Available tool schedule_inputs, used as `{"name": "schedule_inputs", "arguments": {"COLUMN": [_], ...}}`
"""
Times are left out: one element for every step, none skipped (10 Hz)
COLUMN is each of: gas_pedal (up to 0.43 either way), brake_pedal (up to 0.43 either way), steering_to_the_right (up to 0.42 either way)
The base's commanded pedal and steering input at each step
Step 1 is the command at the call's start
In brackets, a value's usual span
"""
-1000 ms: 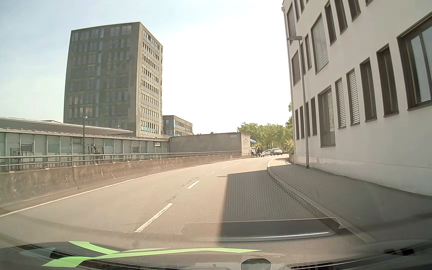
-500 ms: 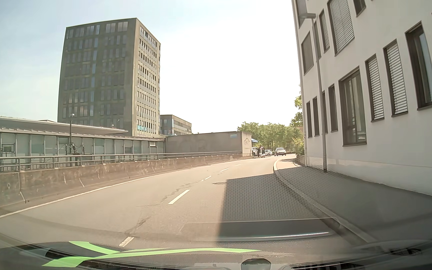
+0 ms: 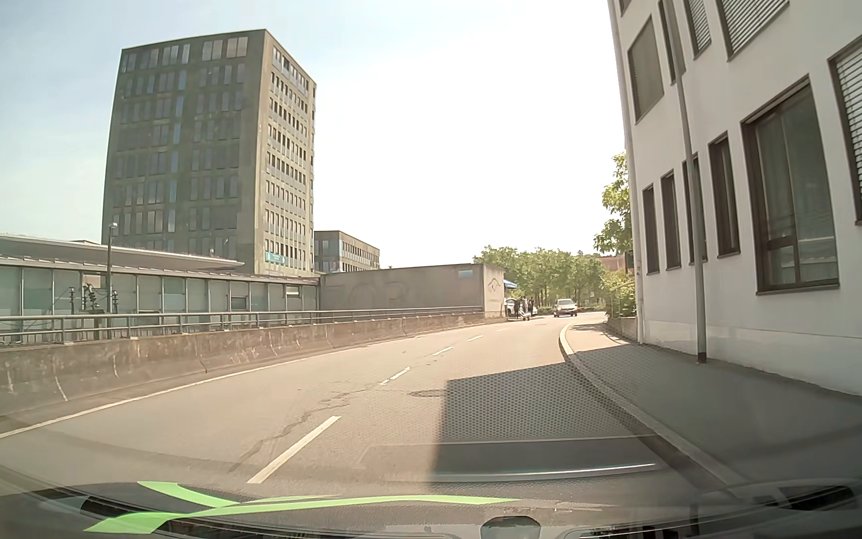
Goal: Follow the waypoints while adhering to traffic rules and regulations
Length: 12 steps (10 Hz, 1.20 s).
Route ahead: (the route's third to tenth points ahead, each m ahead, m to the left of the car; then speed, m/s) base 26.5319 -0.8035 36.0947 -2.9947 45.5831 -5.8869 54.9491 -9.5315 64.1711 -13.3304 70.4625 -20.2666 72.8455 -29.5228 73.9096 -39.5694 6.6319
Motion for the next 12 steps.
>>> {"name": "schedule_inputs", "arguments": {"gas_pedal": [0.138,0.138,0.138,0.138,0.138,0.13,0.13,0.13,0.118,0.118,0.11,0.11], "brake_pedal": [0.0,0.0,0.0,0.0,0.0,0.0,0.0,0.0,0.0,0.0,0.0,0.0], "steering_to_the_right": [0.005,0.007,0.01,0.015,0.019,0.02,0.02,0.02,0.021,0.023,0.025,0.026]}}
